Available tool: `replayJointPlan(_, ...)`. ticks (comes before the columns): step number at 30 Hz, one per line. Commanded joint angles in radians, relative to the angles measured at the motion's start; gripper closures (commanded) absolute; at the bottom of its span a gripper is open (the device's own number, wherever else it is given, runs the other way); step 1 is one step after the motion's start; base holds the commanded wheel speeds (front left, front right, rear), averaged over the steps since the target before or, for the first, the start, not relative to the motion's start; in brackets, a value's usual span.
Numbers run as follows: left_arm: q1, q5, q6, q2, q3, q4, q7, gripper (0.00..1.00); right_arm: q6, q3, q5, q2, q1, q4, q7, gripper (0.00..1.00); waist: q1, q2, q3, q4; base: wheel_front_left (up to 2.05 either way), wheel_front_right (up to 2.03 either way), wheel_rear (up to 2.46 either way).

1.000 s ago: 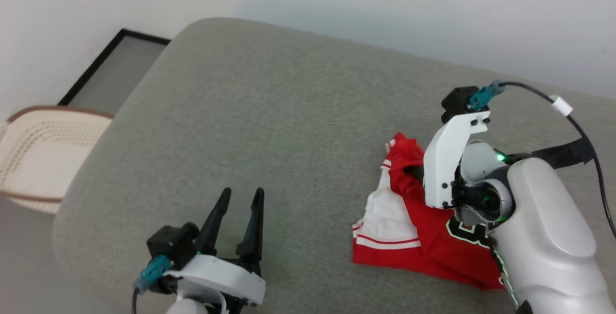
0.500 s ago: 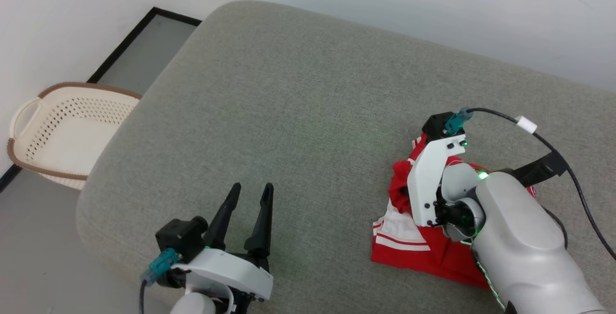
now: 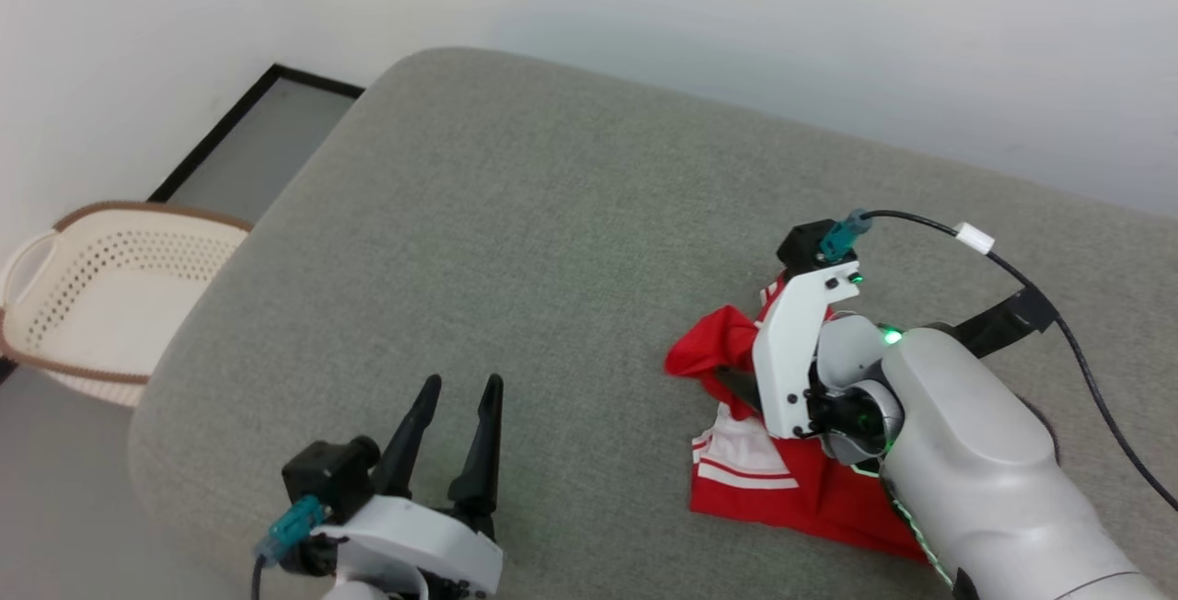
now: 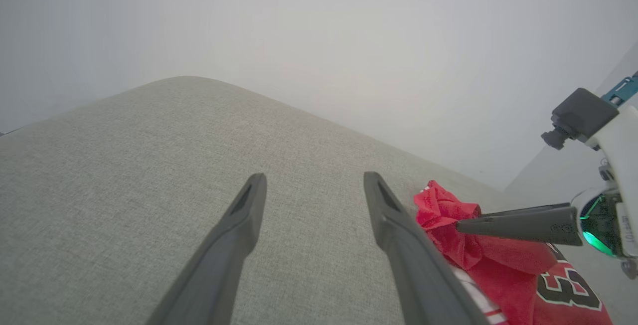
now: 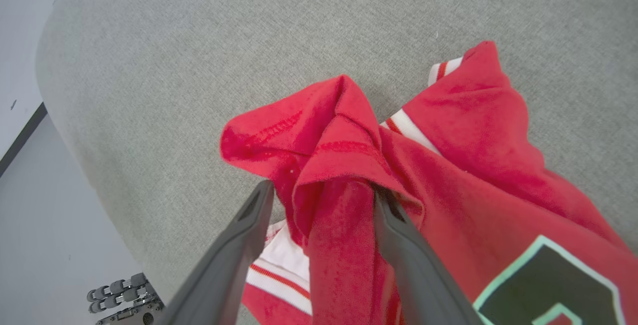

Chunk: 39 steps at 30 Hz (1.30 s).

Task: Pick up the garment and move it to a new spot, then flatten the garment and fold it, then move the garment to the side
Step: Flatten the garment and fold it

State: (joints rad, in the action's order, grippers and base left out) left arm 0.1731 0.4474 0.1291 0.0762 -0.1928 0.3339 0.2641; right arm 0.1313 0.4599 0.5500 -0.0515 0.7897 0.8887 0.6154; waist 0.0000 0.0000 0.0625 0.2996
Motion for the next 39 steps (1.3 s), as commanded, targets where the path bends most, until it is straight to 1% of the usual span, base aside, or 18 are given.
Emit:
replayJointPlan(1, -0.018, -0.006, 0.002, 0.007, 0.003, 0.0, -0.001, 0.0, -0.001, 0.017, 0.018, 0.002, 0.014, -0.005, -0.003, 0.0, 0.0, 0.0, -0.023, -0.021, 0.0, 0.0, 0.0)
replayJointPlan(5, -0.037, -0.009, 0.002, 0.017, 0.009, -0.004, -0.001, 0.0, -0.001, 0.067, 0.084, 0.003, 0.011, -0.049, -0.003, 0.0, 0.0, 0.0, -0.05, -0.044, 0.0, 0.0, 0.0)
replayJointPlan(10, -0.064, -0.013, 0.002, 0.031, 0.021, -0.017, -0.001, 0.0, -0.001, 0.115, 0.165, 0.002, -0.011, -0.15, -0.015, 0.0, 0.0, 0.0, -0.07, -0.081, 0.0, 0.0, 0.0)
replayJointPlan(14, -0.084, -0.013, 0.002, 0.039, 0.035, -0.031, -0.001, 0.0, -0.001, 0.142, 0.18, -0.001, -0.036, -0.246, -0.035, 0.0, 0.0, 0.0, -0.075, -0.118, 0.0, 0.0, 0.0)
replayJointPlan(16, -0.093, -0.014, 0.002, 0.039, 0.039, -0.038, -0.001, 0.0, -0.001, 0.155, 0.195, -0.017, -0.06, -0.31, -0.054, 0.0, 0.0, 0.0, -0.074, -0.135, 0.0, 0.0, 0.0)
replayJointPlan(18, -0.099, -0.019, 0.002, 0.041, 0.04, -0.04, -0.001, 0.0, -0.001, 0.181, 0.199, -0.049, -0.084, -0.39, -0.086, 0.0, 0.0, 0.0, -0.071, -0.154, 0.0, 0.0, 0.0)
replayJointPlan(21, -0.102, -0.021, 0.002, 0.041, 0.048, -0.045, -0.001, 0.0, -0.001, 0.193, 0.187, -0.101, -0.131, -0.484, -0.166, 0.0, 0.0, 0.0, -0.065, -0.184, 0.0, 0.0, 0.0)
replayJointPlan(23, -0.107, -0.024, 0.002, 0.042, 0.052, -0.048, 0.0, 0.0, -0.001, 0.215, 0.153, -0.144, -0.156, -0.545, -0.243, 0.0, 0.0, 0.0, -0.062, -0.207, 0.0, 0.0, 0.0)
replayJointPlan(24, -0.109, -0.026, 0.002, 0.043, 0.054, -0.051, -0.001, 0.0, -0.001, 0.225, 0.145, -0.161, -0.171, -0.573, -0.286, 0.0, 0.0, 0.0, -0.062, -0.219, 0.0, 0.0, 0.0)
replayJointPlan(25, -0.115, -0.032, 0.001, 0.046, 0.063, -0.057, -0.001, 0.0, -0.001, 0.229, 0.12, -0.194, -0.204, -0.61, -0.373, 0.0, 0.0, 0.0, -0.058, -0.246, 0.0, 0.0, 0.0)
replayJointPlan(26, -0.116, -0.036, 0.001, 0.044, 0.066, -0.061, -0.001, 0.0, -0.001, 0.244, 0.098, -0.211, -0.211, -0.631, -0.422, 0.0, 0.0, 0.0, -0.058, -0.26, 0.0, 0.0, 0.0)
replayJointPlan(27, -0.116, -0.036, 0.001, 0.044, 0.066, -0.061, -0.001, 0.0, -0.001, 0.244, 0.098, -0.211, -0.211, -0.631, -0.422, 0.0, 0.0, 0.0, -0.058, -0.26, 0.0, 0.0, 0.0)
replayJointPlan(29, -0.119, -0.051, 0.001, 0.046, 0.071, -0.072, 0.0, 0.0, -0.001, 0.236, 0.061, -0.243, -0.237, -0.645, -0.523, 0.0, 0.0, 0.0, -0.057, -0.286, 0.0, 0.0, 0.0)
replayJointPlan(31, -0.131, -0.061, 0.001, 0.044, 0.081, -0.084, -0.001, 0.0, -0.001, 0.226, 0.014, -0.26, -0.264, -0.645, -0.621, 0.0, 0.0, 0.0, -0.058, -0.313, 0.0, 0.0, 0.0)
replayJointPlan(35, -0.146, -0.086, 0.001, 0.036, 0.095, -0.119, -0.001, 0.0, -0.001, 0.172, -0.078, -0.286, -0.332, -0.615, -0.796, 0.0, 0.0, 0.0, -0.059, -0.356, 0.0, 0.0, 0.0)
replayJointPlan(37, -0.16, -0.1, 0.001, 0.03, 0.107, -0.137, -0.001, 0.0, -0.001, 0.125, -0.119, -0.285, -0.374, -0.598, -0.848, 0.0, 0.0, 0.0, -0.06, -0.374, 0.0, 0.0, 0.0)
replayJointPlan(39, -0.169, -0.12, 0.001, 0.027, 0.115, -0.157, 0.0, 0.0, -0.001, 0.068, -0.168, -0.28, -0.419, -0.589, -0.871, 0.0, 0.0, 0.0, -0.06, -0.387, 0.0, 0.0, 0.0)
